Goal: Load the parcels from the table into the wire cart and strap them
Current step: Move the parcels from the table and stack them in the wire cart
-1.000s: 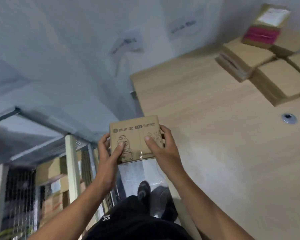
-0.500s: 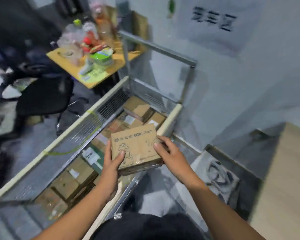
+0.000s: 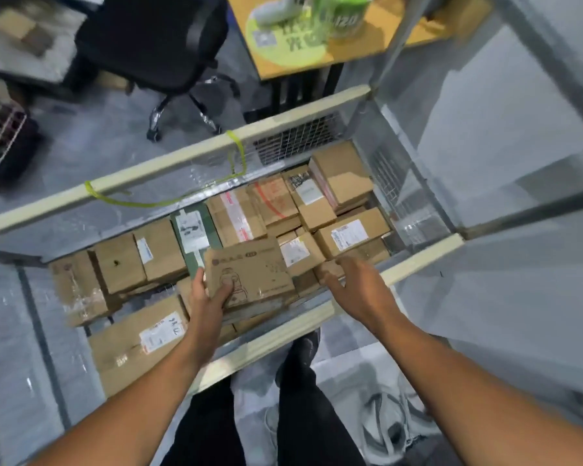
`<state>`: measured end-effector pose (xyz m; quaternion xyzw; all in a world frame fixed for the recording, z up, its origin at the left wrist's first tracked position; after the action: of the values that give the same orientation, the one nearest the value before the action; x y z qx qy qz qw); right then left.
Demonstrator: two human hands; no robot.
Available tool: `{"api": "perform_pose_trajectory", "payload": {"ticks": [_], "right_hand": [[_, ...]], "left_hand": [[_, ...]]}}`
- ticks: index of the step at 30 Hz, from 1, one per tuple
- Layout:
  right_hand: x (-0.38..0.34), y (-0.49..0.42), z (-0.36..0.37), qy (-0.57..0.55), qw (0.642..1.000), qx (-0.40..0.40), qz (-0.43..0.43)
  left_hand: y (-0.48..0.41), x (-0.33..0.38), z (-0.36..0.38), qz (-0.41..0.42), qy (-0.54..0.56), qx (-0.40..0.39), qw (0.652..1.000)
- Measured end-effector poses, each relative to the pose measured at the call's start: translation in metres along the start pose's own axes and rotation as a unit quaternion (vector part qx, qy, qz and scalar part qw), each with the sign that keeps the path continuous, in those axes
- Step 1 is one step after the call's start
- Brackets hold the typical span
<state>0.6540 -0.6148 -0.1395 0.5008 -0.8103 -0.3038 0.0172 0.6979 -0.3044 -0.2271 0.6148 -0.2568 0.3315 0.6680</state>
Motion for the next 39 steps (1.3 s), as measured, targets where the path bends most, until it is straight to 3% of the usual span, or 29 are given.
{"api": "perform_pose_trajectory", "payload": {"ticks": [4,7,12,17,21,26,32,36,39], "right_hand": [[0.020,-0.050,0.049,0.080,0.996,-0.030,-0.036],[0.040,-0.060,0.095,0.140,0.986,-0.088,-0.002],[0.028,-0.063,0.107,0.249,0.967,-0.053,-0.023],[-0.023,-0.059,0.146,0.223,0.964,-0.108,-0.095],[-0.022,-0.058,0.156,0.206,0.971,-0.081,-0.090],[-0.019,-0.063,0.159,0.233,0.966,-0.086,-0.077],[-0.019,-0.069,0.158,0.249,0.964,-0.070,-0.069],[-0.020,-0.066,0.160,0.271,0.957,-0.077,-0.066],[-0.023,-0.069,0.159,0.238,0.964,-0.094,-0.072]], "left_hand": [[-0.050,-0.049,0.008,-0.014,-0.051,0.024,0.998],[-0.073,-0.080,-0.003,-0.009,-0.138,0.017,0.990],[-0.092,-0.103,-0.046,0.024,-0.160,0.053,0.985],[-0.111,-0.138,-0.062,-0.002,-0.121,0.093,0.988],[-0.140,-0.169,-0.036,-0.016,-0.128,0.040,0.991],[-0.159,-0.204,-0.023,-0.026,-0.157,0.057,0.986],[-0.182,-0.234,-0.024,-0.049,-0.156,0.018,0.986],[-0.172,-0.227,-0.032,-0.077,-0.219,0.002,0.973],[-0.151,-0.173,-0.020,-0.042,-0.410,-0.032,0.911]]}}
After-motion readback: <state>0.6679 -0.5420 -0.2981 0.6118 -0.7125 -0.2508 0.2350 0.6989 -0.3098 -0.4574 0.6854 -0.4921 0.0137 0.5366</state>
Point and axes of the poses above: each hand's wrist, its own y-axis away from the middle knuckle, its own z-axis out of the palm, x = y × z, the point moved 10 cm from there along -y, towards the middle knuckle, and after that the axes turned 5 degrees about y, right-handed, at the moved point
